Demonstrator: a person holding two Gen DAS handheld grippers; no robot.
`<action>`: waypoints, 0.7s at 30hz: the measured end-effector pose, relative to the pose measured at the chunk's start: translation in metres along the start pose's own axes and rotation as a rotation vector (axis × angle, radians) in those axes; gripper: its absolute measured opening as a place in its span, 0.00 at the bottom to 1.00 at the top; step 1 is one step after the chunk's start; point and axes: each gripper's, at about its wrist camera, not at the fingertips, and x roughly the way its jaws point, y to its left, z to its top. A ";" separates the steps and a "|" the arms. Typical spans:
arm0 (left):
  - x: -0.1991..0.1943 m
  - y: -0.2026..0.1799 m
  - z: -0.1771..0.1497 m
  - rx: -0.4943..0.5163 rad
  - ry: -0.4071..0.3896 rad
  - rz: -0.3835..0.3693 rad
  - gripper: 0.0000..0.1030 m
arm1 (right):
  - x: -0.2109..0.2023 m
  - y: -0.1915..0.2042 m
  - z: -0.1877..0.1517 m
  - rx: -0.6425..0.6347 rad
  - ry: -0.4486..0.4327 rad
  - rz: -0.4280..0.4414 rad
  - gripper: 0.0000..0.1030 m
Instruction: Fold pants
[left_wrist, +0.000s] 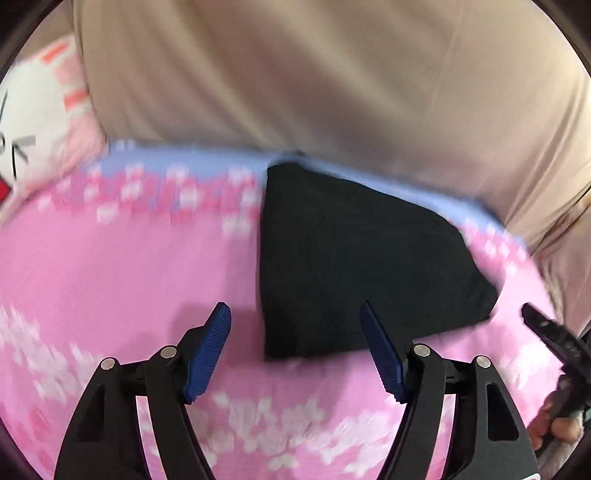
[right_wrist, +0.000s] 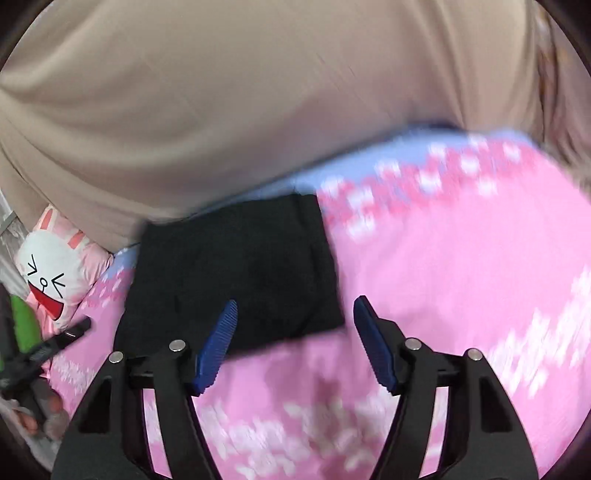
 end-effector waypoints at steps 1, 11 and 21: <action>0.003 -0.001 -0.007 0.001 0.010 0.005 0.67 | -0.001 0.001 -0.004 -0.014 -0.002 -0.009 0.61; 0.011 -0.040 -0.039 0.085 0.012 0.046 0.70 | 0.014 0.043 -0.039 -0.151 0.016 -0.122 0.62; 0.006 -0.047 -0.046 0.105 -0.120 0.150 0.84 | 0.007 0.072 -0.053 -0.297 -0.062 -0.204 0.86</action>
